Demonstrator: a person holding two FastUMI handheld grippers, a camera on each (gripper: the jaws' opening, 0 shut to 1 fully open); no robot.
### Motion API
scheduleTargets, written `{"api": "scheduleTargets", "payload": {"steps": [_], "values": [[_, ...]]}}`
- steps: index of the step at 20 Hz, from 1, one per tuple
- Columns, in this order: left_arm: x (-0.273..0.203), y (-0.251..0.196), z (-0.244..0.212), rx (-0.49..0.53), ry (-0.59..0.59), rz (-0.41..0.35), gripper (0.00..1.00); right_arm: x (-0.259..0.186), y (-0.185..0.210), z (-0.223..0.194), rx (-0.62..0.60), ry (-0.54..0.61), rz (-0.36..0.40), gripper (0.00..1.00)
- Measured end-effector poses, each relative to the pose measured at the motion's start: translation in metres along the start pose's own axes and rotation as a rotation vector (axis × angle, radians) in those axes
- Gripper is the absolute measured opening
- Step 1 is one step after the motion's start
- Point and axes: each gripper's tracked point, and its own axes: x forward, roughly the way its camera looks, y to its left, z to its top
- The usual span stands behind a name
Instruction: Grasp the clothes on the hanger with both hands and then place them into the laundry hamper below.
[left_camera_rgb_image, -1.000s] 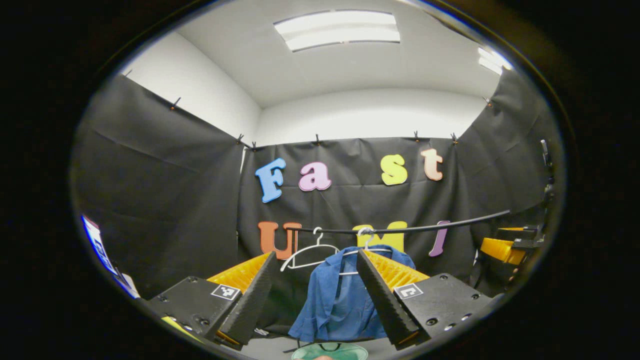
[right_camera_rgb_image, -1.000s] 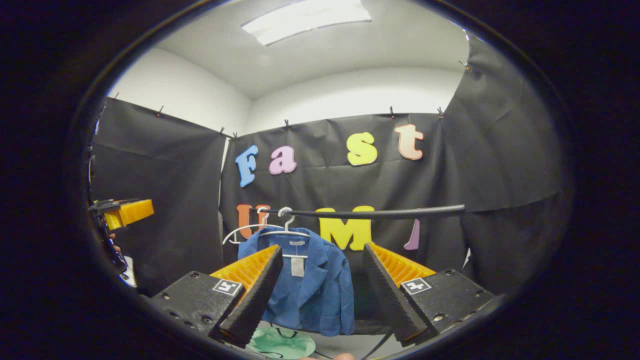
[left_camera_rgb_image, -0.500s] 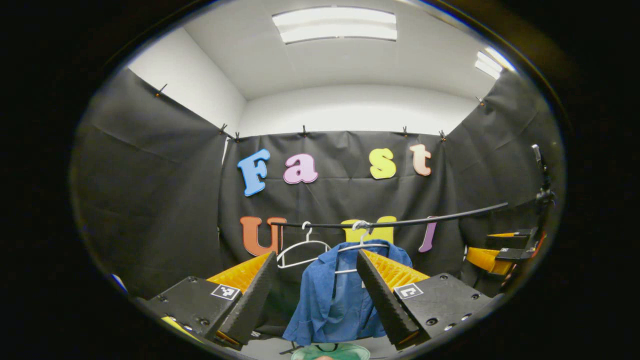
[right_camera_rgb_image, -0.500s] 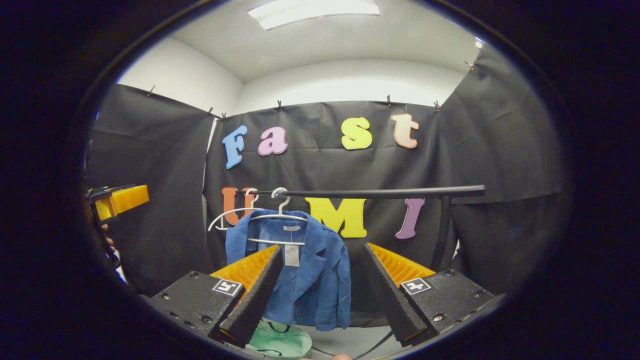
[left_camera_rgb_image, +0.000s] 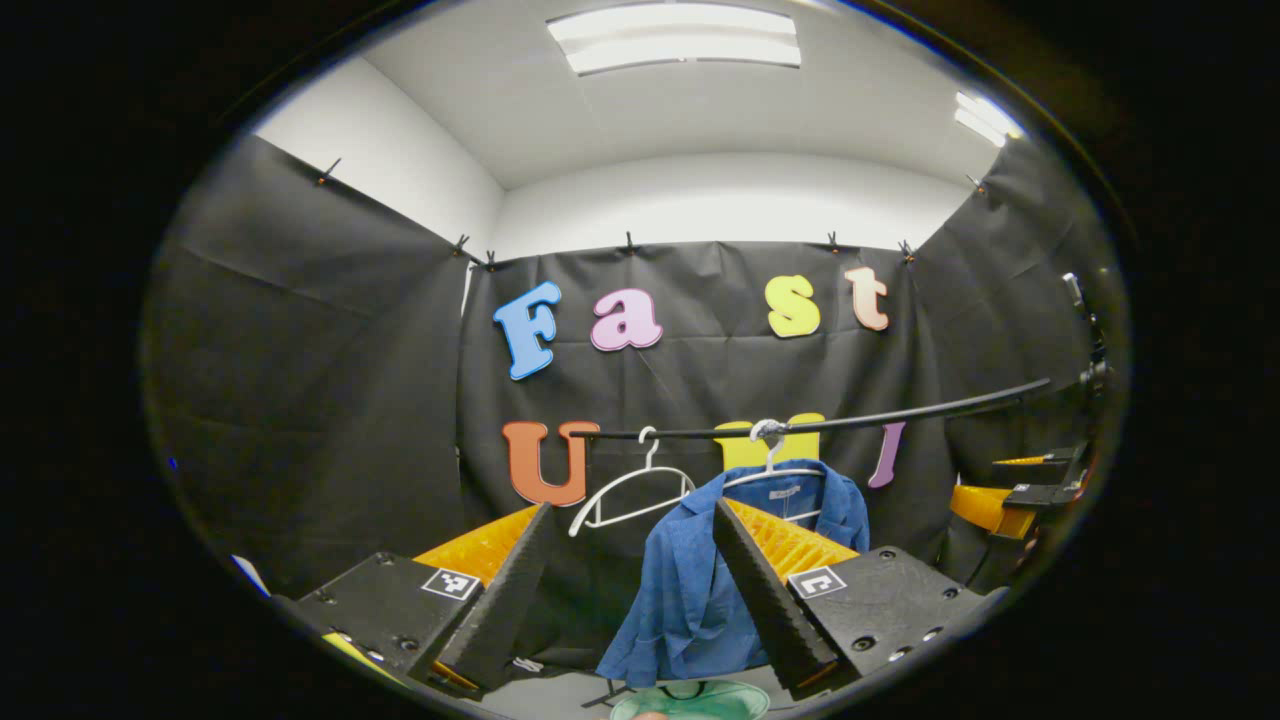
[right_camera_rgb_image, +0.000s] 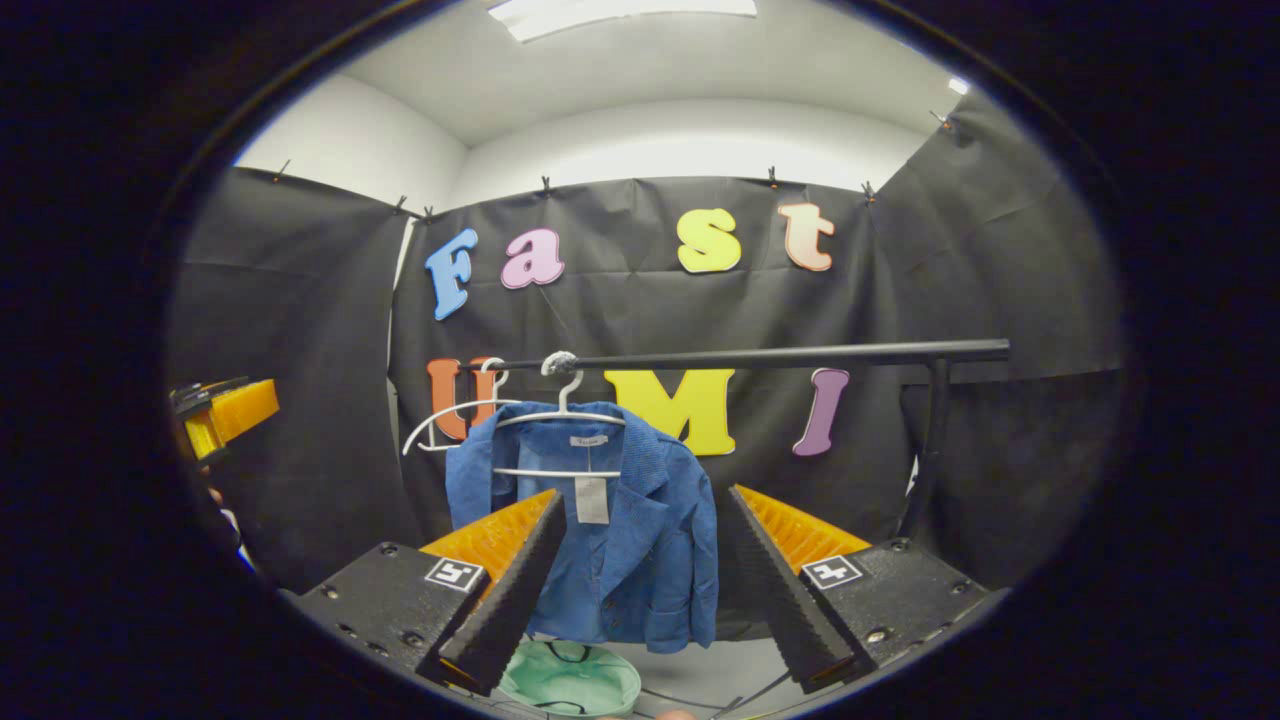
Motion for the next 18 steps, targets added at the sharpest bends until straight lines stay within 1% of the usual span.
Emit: {"api": "scheduleTargets", "payload": {"steps": [1,2,3,4,7,8,9,10,11,12,13,14,15,16,18], "values": [[0.002,0.002,-0.003,0.001,0.005,-0.008,1.00,0.003,0.002,-0.003,0.008,0.008,-0.005,0.99],[0.005,0.003,-0.006,-0.001,0.005,-0.020,1.00,0.007,0.006,-0.004,0.011,0.014,-0.008,1.00],[0.009,0.004,-0.009,-0.005,0.008,-0.030,0.97,0.010,0.009,-0.008,0.015,0.024,-0.018,0.99],[0.012,0.006,-0.014,-0.011,0.013,-0.037,1.00,0.014,0.012,-0.011,0.021,0.030,-0.024,0.99],[0.023,0.006,-0.029,-0.043,0.035,-0.076,1.00,0.023,0.021,-0.019,0.043,0.042,-0.042,1.00],[0.027,0.003,-0.033,-0.057,0.044,-0.096,0.96,0.028,0.024,-0.021,0.048,0.043,-0.048,1.00],[0.031,0.000,-0.038,-0.065,0.057,-0.114,0.96,0.031,0.025,-0.026,0.053,0.052,-0.062,1.00],[0.034,-0.002,-0.043,-0.068,0.067,-0.127,1.00,0.035,0.026,-0.028,0.061,0.054,-0.069,0.99],[0.038,-0.006,-0.047,-0.071,0.076,-0.139,0.96,0.038,0.027,-0.031,0.069,0.061,-0.080,1.00],[0.040,-0.009,-0.052,-0.072,0.084,-0.147,1.00,0.043,0.027,-0.032,0.079,0.062,-0.081,0.99],[0.043,-0.012,-0.056,-0.074,0.093,-0.152,0.96,0.048,0.027,-0.034,0.087,0.066,-0.083,1.00],[0.047,-0.015,-0.059,-0.076,0.100,-0.155,0.96,0.054,0.027,-0.037,0.092,0.071,-0.084,1.00],[0.050,-0.018,-0.062,-0.079,0.105,-0.157,0.96,0.062,0.027,-0.041,0.093,0.080,-0.081,0.99],[0.054,-0.019,-0.066,-0.083,0.109,-0.156,1.00,0.069,0.025,-0.047,0.094,0.092,-0.080,1.00],[0.063,-0.025,-0.073,-0.091,0.123,-0.152,1.00,0.083,0.022,-0.053,0.098,0.107,-0.068,1.00]]}}
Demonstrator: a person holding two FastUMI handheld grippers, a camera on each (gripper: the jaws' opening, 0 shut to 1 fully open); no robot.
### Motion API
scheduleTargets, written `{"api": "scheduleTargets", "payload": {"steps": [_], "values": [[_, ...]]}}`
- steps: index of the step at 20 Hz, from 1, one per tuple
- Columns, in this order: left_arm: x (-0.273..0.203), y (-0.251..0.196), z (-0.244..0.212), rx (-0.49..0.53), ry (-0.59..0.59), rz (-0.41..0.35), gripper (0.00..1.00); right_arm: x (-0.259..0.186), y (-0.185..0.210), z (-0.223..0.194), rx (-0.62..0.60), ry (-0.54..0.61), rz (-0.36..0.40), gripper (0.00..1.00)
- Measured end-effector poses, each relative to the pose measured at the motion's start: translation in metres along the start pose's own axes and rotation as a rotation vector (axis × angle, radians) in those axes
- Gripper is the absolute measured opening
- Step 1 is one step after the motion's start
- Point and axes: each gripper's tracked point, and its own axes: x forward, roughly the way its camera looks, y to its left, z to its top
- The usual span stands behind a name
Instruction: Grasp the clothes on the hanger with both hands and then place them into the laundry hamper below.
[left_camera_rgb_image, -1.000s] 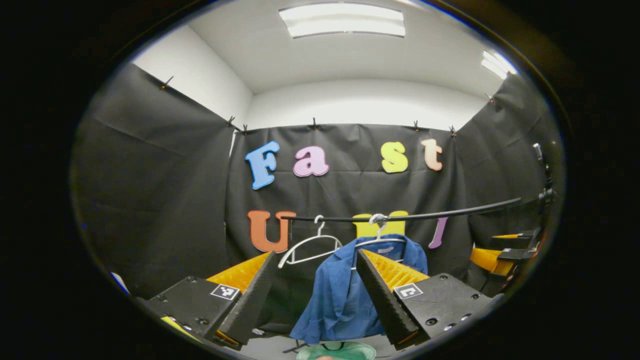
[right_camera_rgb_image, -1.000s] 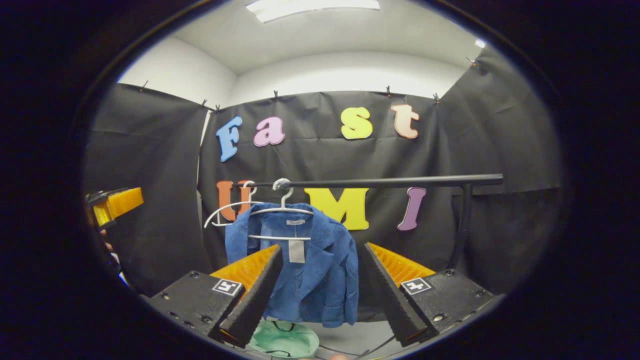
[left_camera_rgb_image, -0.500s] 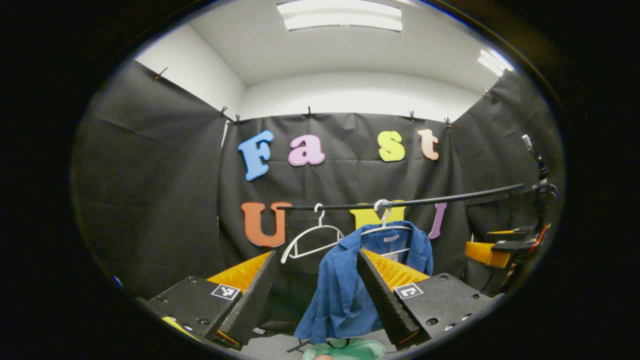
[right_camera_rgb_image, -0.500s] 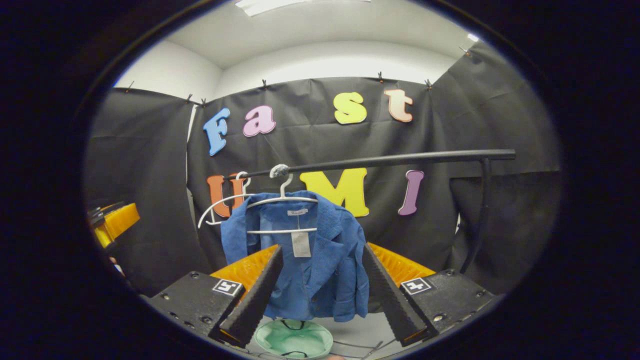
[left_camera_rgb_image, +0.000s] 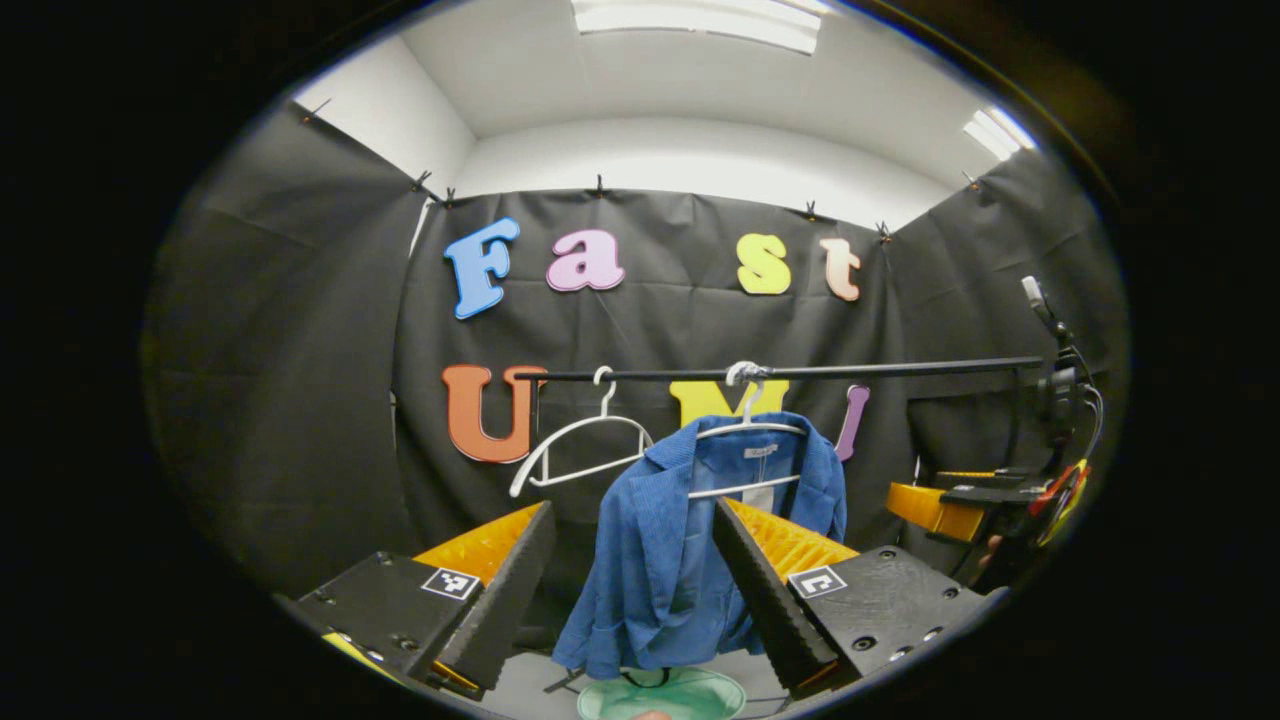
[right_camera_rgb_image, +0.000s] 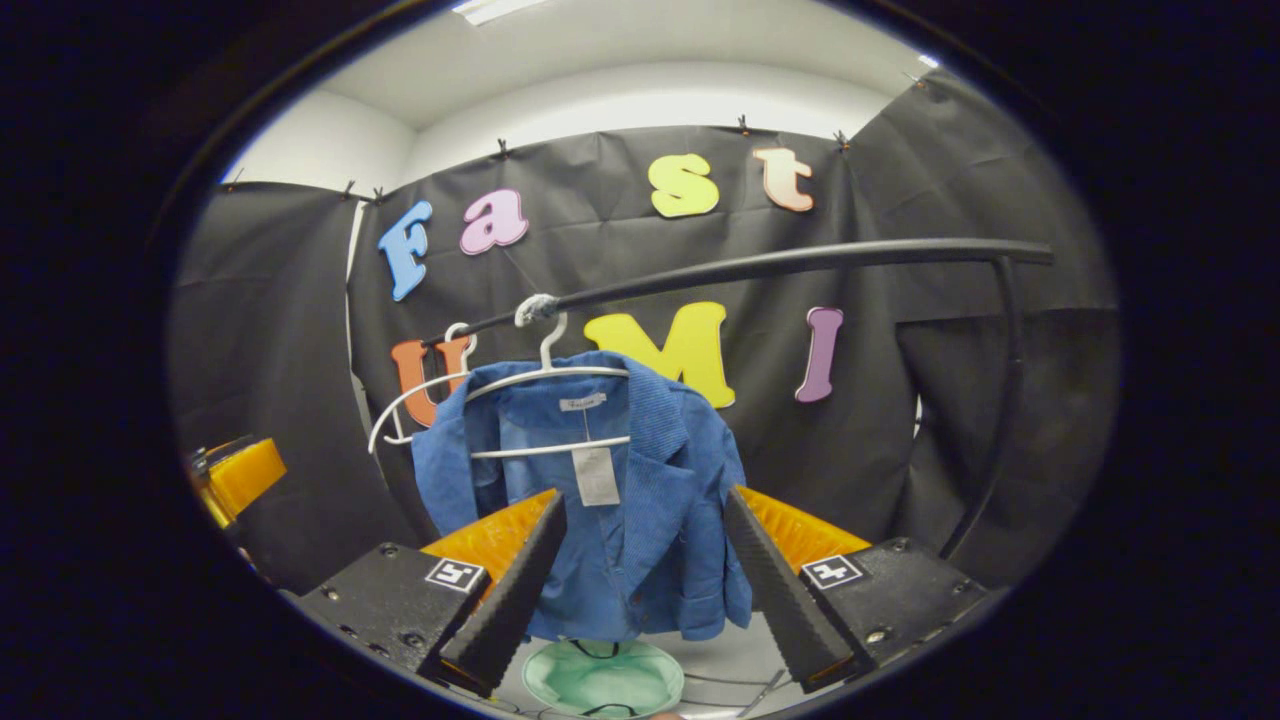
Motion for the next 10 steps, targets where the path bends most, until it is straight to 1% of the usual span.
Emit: {"api": "scheduleTargets", "payload": {"steps": [1,2,3,6,9,10], "values": [[0.005,-0.003,-0.004,-0.004,0.006,-0.001,0.96,0.008,-0.002,-0.002,0.004,0.005,0.004,1.00],[0.009,-0.006,-0.008,-0.001,0.017,-0.002,0.98,0.017,-0.004,-0.005,0.010,0.015,0.004,1.00],[0.014,-0.009,-0.012,0.004,0.021,0.002,1.00,0.025,-0.004,-0.006,0.016,0.021,0.020,1.00],[0.028,-0.014,-0.021,0.018,0.032,0.031,1.00,0.054,-0.005,-0.013,0.016,0.042,0.042,0.98],[0.044,-0.025,-0.037,0.004,0.064,0.034,1.00,0.082,-0.006,-0.026,0.003,0.068,0.060,0.98],[0.050,-0.027,-0.041,-0.001,0.073,0.037,1.00,0.092,-0.005,-0.028,0.009,0.075,0.065,0.95]]}}
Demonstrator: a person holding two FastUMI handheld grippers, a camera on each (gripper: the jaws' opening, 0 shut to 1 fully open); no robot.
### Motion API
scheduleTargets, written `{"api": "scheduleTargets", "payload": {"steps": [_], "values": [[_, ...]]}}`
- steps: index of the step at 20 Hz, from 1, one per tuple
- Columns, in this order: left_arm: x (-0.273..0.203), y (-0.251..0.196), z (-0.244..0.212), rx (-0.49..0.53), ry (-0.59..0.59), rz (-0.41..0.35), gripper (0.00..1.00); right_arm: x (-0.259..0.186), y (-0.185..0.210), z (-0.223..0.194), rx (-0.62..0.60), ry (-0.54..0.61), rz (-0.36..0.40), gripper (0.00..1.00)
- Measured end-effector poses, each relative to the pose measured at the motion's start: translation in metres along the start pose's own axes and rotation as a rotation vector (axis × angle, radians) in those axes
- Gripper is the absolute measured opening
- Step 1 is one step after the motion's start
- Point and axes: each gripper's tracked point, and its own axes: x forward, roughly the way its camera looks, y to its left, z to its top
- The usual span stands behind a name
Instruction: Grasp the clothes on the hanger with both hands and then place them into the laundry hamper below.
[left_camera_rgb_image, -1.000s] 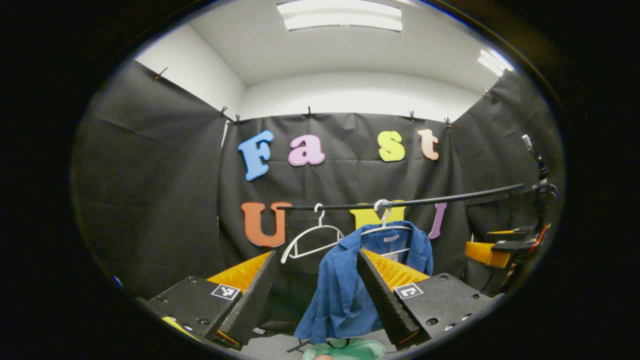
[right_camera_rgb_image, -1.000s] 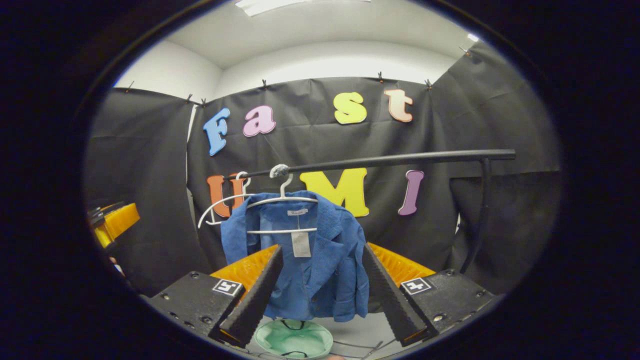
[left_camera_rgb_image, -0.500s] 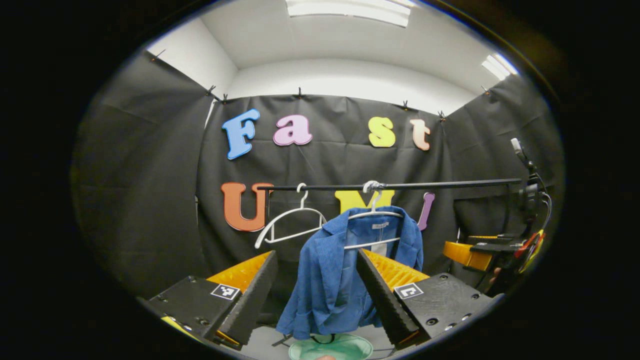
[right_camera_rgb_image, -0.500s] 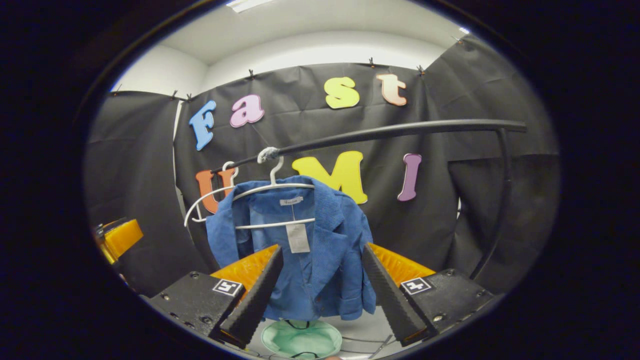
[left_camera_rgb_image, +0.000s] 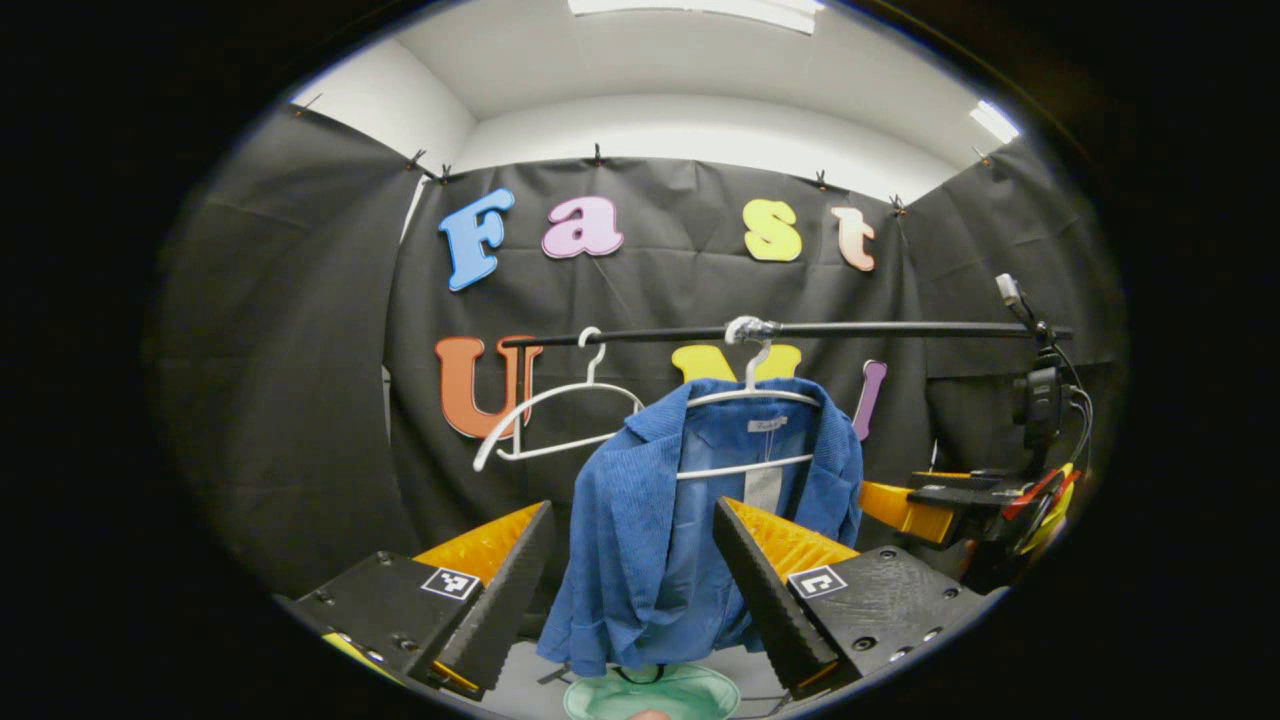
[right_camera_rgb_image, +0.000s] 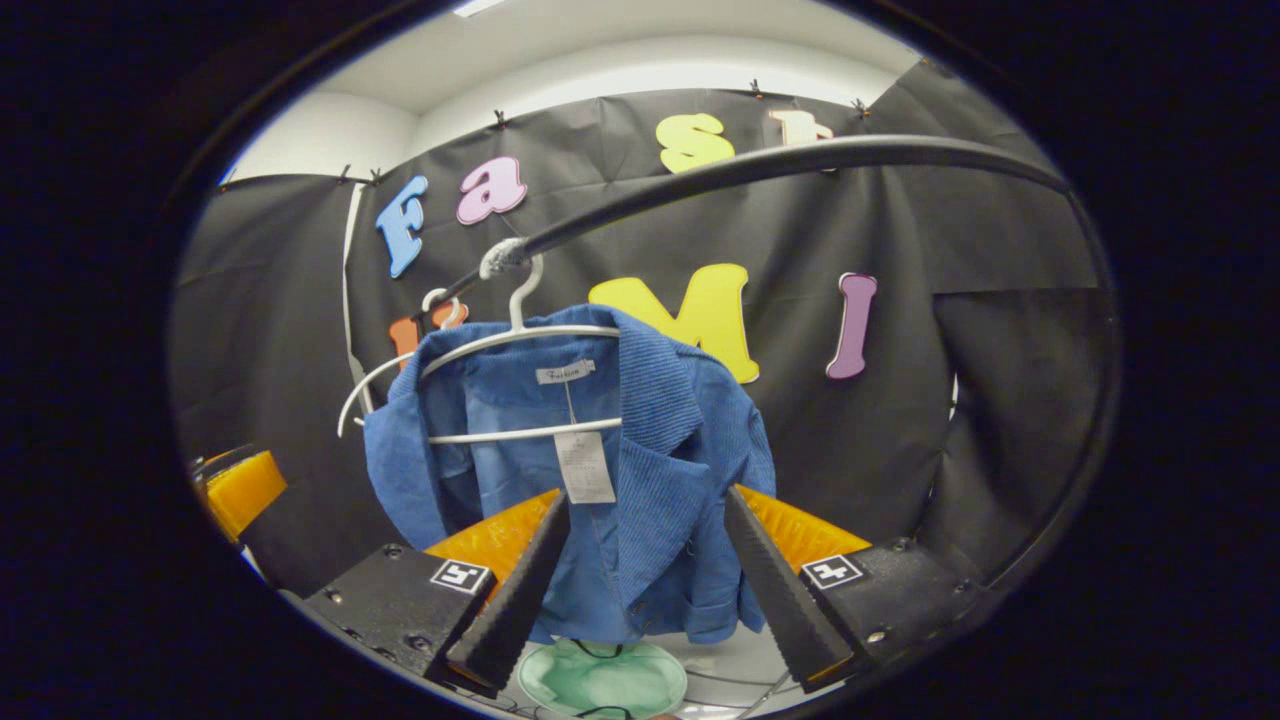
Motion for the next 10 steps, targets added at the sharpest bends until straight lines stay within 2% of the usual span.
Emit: {"api": "scheduleTargets", "payload": {"steps": [1,6,7,8,10], "values": [[0.006,0.000,-0.003,-0.006,0.009,0.010,1.00,0.010,0.000,-0.002,0.007,0.007,0.007,0.98],[0.044,-0.001,-0.013,-0.028,0.044,0.045,1.00,0.064,-0.003,-0.005,0.048,0.032,0.018,0.97],[0.052,-0.002,-0.015,-0.030,0.053,0.049,0.96,0.074,-0.003,-0.004,0.056,0.032,0.020,0.97],[0.059,-0.004,-0.019,-0.034,0.062,0.047,1.00,0.083,-0.004,-0.003,0.063,0.035,0.018,0.97],[0.073,-0.008,-0.023,-0.039,0.077,0.049,1.00,0.097,-0.009,-0.005,0.082,0.044,0.017,0.97]]}}
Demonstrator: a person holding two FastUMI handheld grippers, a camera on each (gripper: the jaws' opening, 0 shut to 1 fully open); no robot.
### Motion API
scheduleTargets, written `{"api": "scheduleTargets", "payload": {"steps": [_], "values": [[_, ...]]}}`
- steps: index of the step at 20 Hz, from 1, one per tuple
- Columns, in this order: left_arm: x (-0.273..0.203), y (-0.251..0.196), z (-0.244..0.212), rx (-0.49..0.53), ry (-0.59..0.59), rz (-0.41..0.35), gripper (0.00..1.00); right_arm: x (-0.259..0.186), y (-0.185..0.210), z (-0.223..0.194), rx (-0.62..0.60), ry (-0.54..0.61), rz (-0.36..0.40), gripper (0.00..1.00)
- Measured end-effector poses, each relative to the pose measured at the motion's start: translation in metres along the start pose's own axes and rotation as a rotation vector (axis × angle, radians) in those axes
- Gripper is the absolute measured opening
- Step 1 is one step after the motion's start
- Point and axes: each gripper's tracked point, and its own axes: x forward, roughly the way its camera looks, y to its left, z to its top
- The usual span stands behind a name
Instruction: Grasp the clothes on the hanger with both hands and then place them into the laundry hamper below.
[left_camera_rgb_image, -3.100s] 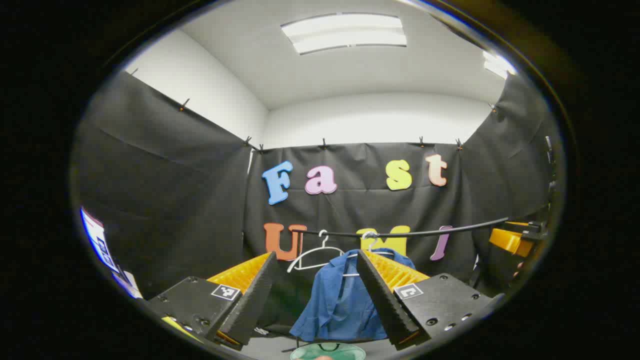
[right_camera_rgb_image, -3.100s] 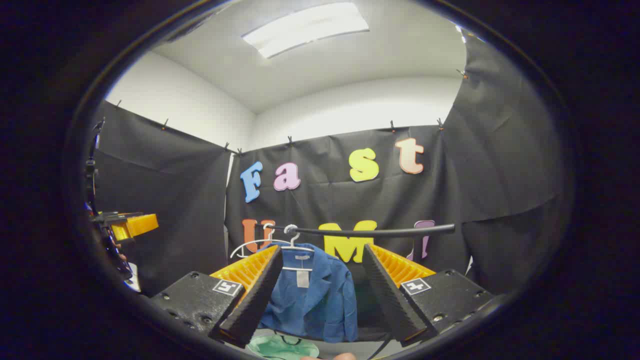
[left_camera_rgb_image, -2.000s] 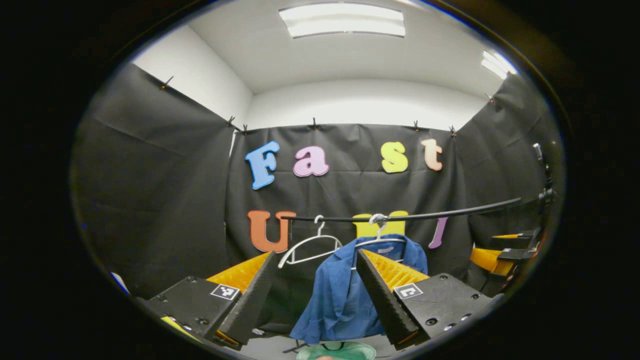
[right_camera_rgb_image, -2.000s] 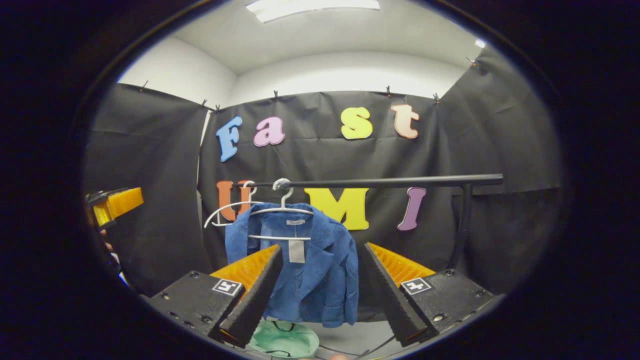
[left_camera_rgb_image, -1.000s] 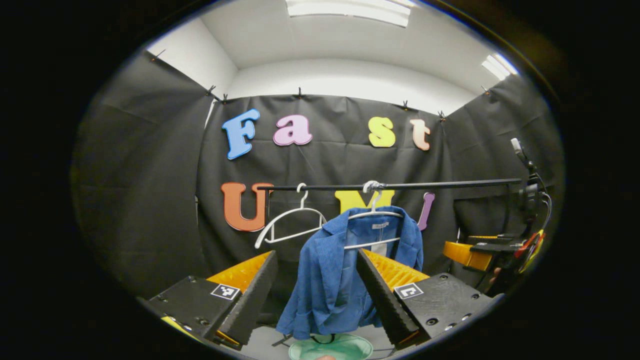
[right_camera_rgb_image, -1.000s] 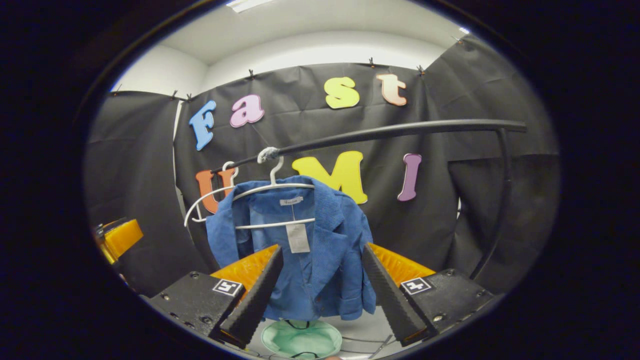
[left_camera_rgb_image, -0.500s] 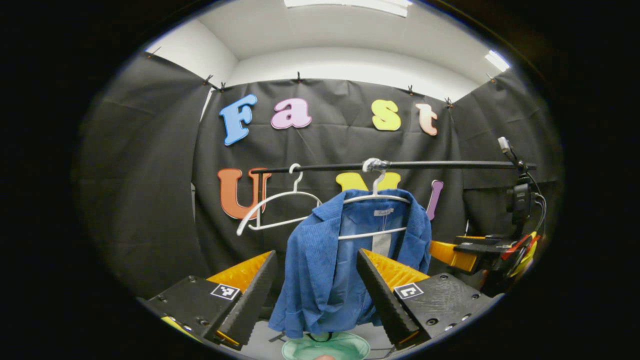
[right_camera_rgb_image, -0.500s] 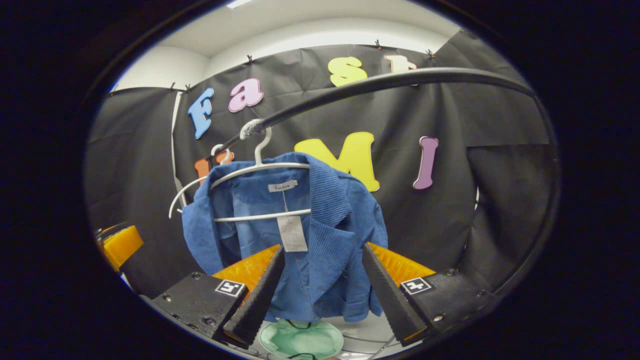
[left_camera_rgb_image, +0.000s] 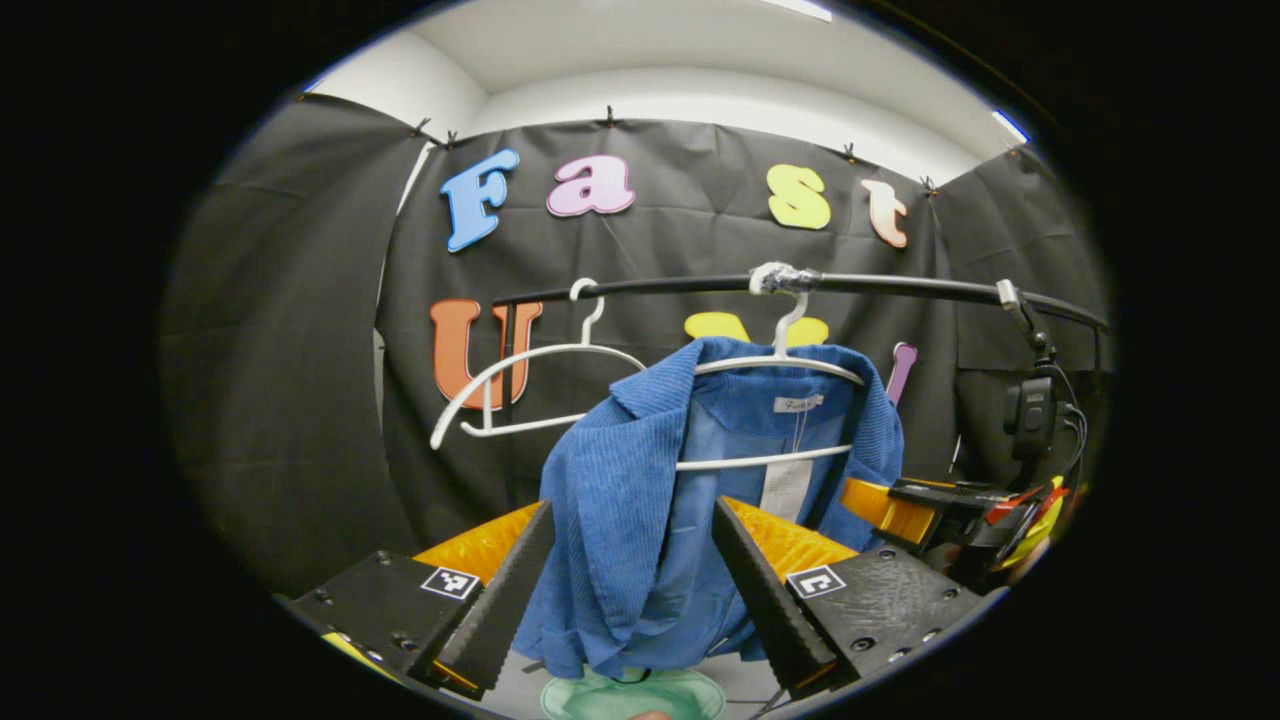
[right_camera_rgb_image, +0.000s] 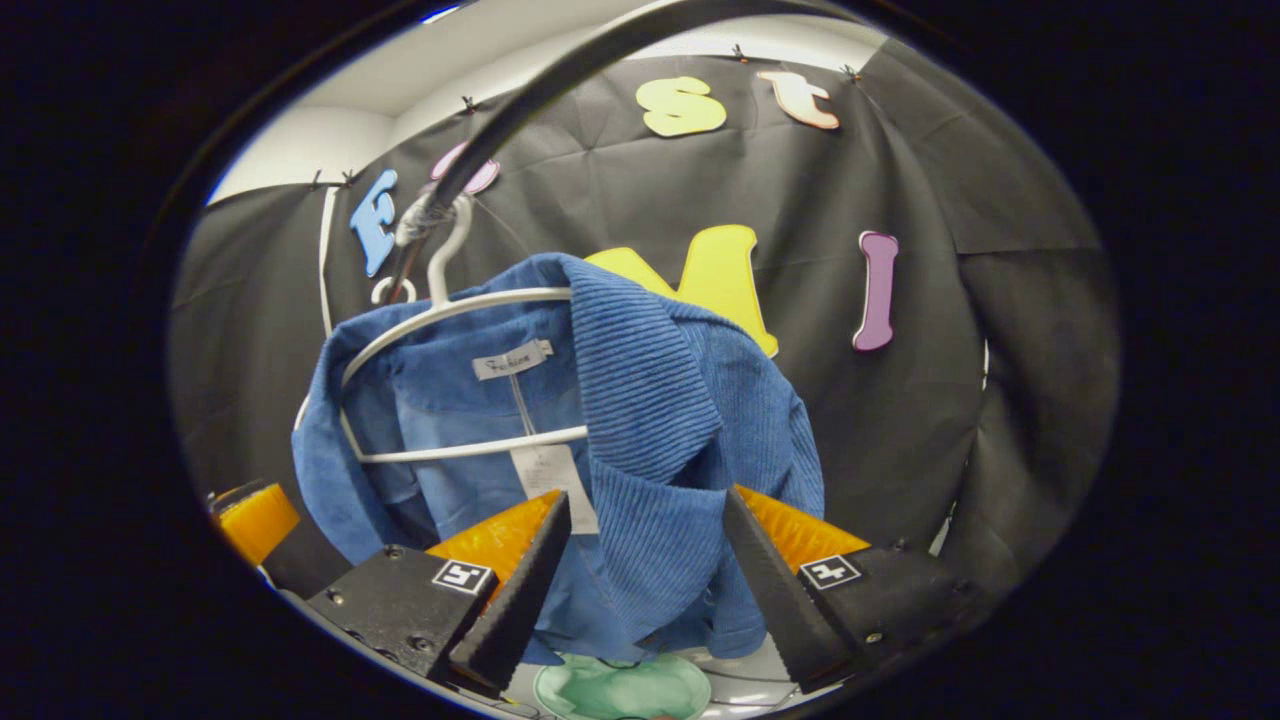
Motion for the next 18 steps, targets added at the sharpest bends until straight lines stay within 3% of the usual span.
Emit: {"api": "scheduleTargets", "payload": {"steps": [6,10,11,12,13,14,15,16,18], "values": [[0.040,-0.001,-0.016,0.006,0.047,0.045,0.96,0.025,0.004,-0.003,0.081,0.029,0.074,0.93],[0.058,0.004,-0.024,-0.029,0.082,0.068,0.96,0.028,0.006,-0.002,0.087,0.037,0.121,0.84],[0.060,0.005,-0.024,-0.031,0.082,0.067,0.89,0.028,0.004,-0.002,0.092,0.036,0.130,0.80],[0.061,0.007,-0.024,-0.033,0.080,0.070,0.88,0.028,-0.001,-0.001,0.100,0.038,0.132,0.80],[0.064,0.008,-0.023,-0.040,0.076,0.069,1.00,0.027,-0.004,-0.002,0.114,0.042,0.139,0.67],[0.066,0.008,-0.021,-0.050,0.074,0.067,0.85,0.028,-0.007,-0.002,0.131,0.047,0.142,0.65],[0.067,0.007,-0.021,-0.059,0.073,0.064,0.80,0.028,-0.010,-0.002,0.146,0.051,0.146,0.55],[0.066,0.007,-0.022,-0.061,0.076,0.069,0.86,0.028,-0.014,-0.001,0.158,0.055,0.149,0.52],[0.068,0.009,-0.024,-0.061,0.087,0.085,0.62,0.025,-0.017,0.003,0.174,0.055,0.165,0.41]]}}
